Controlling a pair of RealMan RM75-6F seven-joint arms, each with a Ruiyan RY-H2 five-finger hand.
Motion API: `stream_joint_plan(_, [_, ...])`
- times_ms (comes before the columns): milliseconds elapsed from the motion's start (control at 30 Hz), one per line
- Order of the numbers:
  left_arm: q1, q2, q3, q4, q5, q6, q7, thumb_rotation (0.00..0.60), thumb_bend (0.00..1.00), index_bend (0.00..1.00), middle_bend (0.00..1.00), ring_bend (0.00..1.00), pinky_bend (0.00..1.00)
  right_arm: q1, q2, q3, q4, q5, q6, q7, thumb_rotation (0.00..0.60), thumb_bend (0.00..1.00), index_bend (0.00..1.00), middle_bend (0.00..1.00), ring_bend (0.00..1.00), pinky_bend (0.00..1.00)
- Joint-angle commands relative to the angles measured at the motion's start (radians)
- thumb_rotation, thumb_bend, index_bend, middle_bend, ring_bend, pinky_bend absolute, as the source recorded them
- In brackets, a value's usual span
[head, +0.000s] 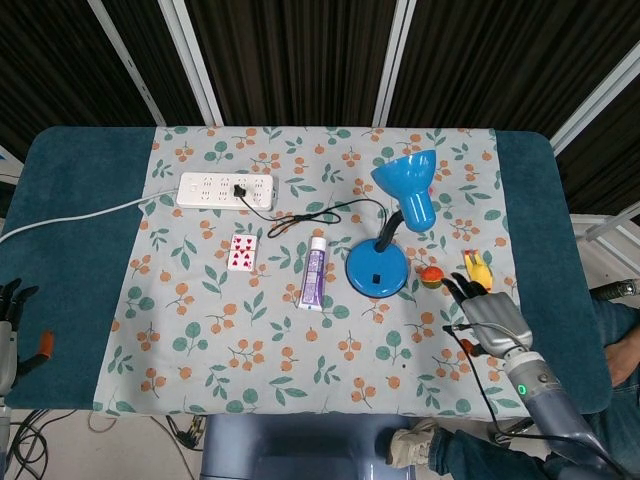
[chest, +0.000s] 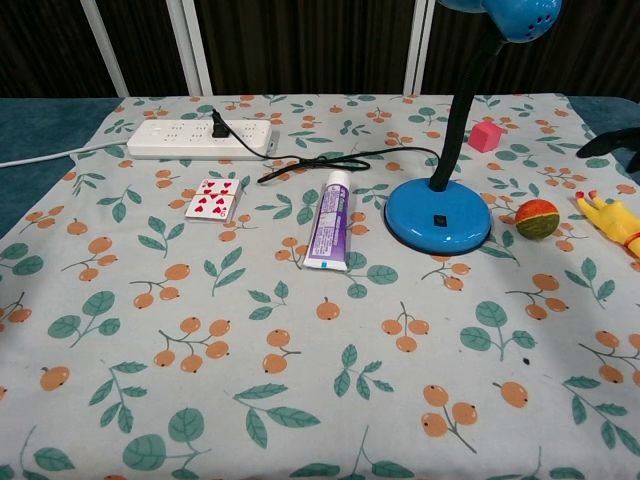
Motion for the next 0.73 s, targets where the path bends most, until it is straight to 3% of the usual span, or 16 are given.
stream_joint_plan(33, [0.001, 0.0, 0.001, -0.002, 0.002, 0.002, 0.002, 0.6, 0.42, 0.17, 0.04, 0.0, 0.04, -0.149, -0.014, -0.059, 0.039, -0.199, 0.195, 0.102, 0.6, 0.3, 0.0, 0.04, 0.11, 0.0])
stream_joint_plan(133, [0.003, -0.001, 0.001, -0.004, 0.007, 0.009, 0.004, 0.6, 0.43, 0.17, 0.04, 0.0, 0.04, -0.221, -0.045, -0.088, 0.097, -0.293, 0.291, 0.165, 0.6, 0.3, 0.0, 0.04, 0.1, 0.0])
stream_joint_plan(300, [0.005, -0.002, 0.001, -0.002, 0.01, 0.014, 0.001, 0.6, 0.43, 0.17, 0.04, 0.0, 0.04, -0.347, -0.126, -0.133, 0.286, -0.449, 0.465, 0.271, 0.6, 0.3, 0.0, 0.03, 0.09, 0.0])
stream_joint_plan(733, [0.004, -0.013, 0.001, 0.023, 0.036, 0.032, 0.011, 0.6, 0.43, 0.17, 0.04, 0.0, 0.04, -0.413, -0.186, -0.099, 0.434, -0.458, 0.517, 0.345, 0.6, 0.27, 0.0, 0.03, 0.09, 0.0])
